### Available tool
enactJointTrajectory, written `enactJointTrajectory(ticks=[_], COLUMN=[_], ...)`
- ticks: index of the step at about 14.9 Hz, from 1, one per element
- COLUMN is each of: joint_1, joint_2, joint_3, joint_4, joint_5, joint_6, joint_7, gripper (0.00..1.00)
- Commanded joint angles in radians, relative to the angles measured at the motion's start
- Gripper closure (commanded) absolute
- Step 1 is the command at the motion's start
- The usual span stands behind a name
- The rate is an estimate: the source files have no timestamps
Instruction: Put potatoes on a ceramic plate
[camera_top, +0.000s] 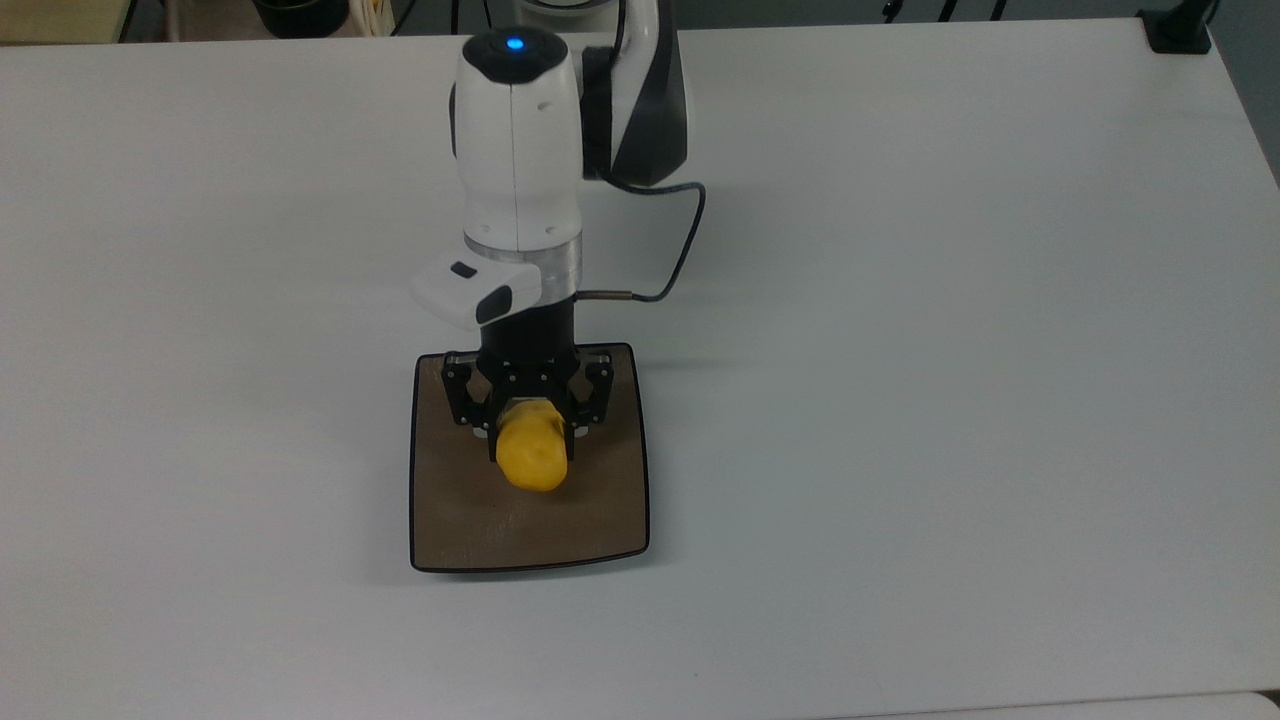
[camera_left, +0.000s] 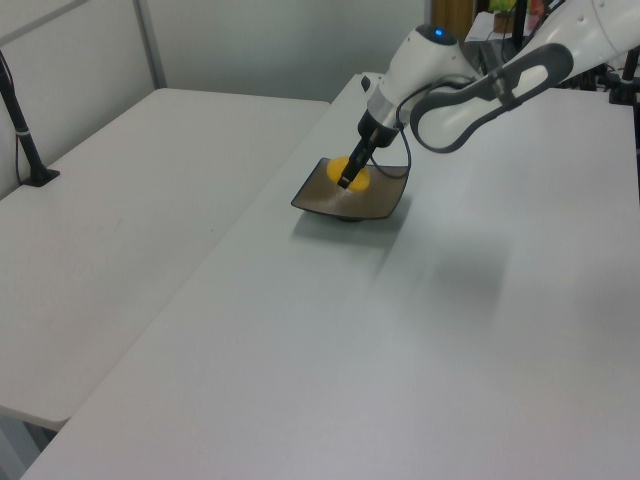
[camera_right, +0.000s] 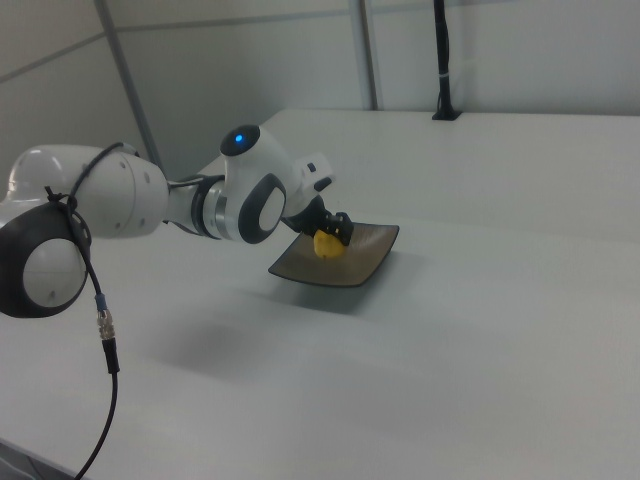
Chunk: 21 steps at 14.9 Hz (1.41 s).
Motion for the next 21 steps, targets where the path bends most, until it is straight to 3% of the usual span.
enactJointTrajectory(ticks=[1, 2, 4, 9, 12, 18, 21], joint_1=[0.007, 0.007, 0.007, 0.008, 0.01, -0.01, -0.035], joint_2=[0.041, 0.041, 0.041, 0.023, -0.09, -0.363, -0.489], joint_3=[-0.005, -0.005, -0.005, -0.005, -0.005, -0.005, -0.005], joint_4=[0.028, 0.03, 0.028, 0.025, -0.031, -0.036, -0.038], joint_5=[0.01, 0.016, 0.01, 0.019, 0.02, 0.019, 0.011], joint_6=[0.026, 0.026, 0.026, 0.024, -0.031, -0.549, -0.724], joint_7=[0.007, 0.014, 0.01, 0.016, 0.016, 0.031, 0.053], gripper=[0.65, 0.54, 0.0, 0.0, 0.0, 0.0, 0.0])
